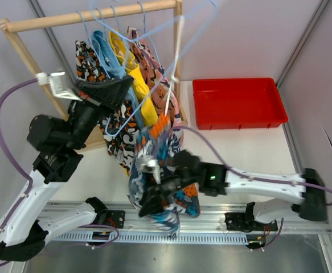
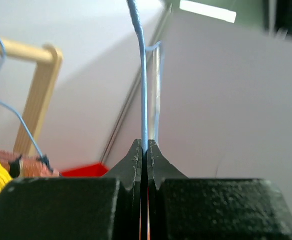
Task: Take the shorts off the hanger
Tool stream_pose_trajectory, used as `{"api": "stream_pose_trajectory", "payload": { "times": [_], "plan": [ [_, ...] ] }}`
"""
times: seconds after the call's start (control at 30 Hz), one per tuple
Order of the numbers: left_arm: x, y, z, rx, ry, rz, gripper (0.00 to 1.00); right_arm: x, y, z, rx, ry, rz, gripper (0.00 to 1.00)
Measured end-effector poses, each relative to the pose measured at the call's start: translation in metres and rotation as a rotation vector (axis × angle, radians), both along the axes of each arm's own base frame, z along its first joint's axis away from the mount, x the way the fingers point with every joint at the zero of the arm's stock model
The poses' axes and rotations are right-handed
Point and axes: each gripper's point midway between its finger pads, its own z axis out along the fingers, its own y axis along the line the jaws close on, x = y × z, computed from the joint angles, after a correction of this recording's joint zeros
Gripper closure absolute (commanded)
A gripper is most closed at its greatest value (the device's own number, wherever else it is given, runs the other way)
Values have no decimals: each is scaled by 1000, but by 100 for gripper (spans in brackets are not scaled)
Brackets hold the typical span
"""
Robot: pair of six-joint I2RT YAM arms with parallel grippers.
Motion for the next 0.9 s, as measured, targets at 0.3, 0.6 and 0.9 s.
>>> {"api": "stream_pose_trajectory", "payload": {
  "times": [0.3, 0.6, 0.9],
  "plan": [
    [4, 11, 47, -141, -31, 31, 100, 1, 68, -98, -284, 23, -10, 100],
    [-20, 24, -9, 122, 113, 37, 100, 117, -14, 10, -150, -96, -423, 100],
    [-94, 35, -68, 321, 244, -183, 100, 267, -194, 244, 232, -420, -1322, 100]
  ]
}}
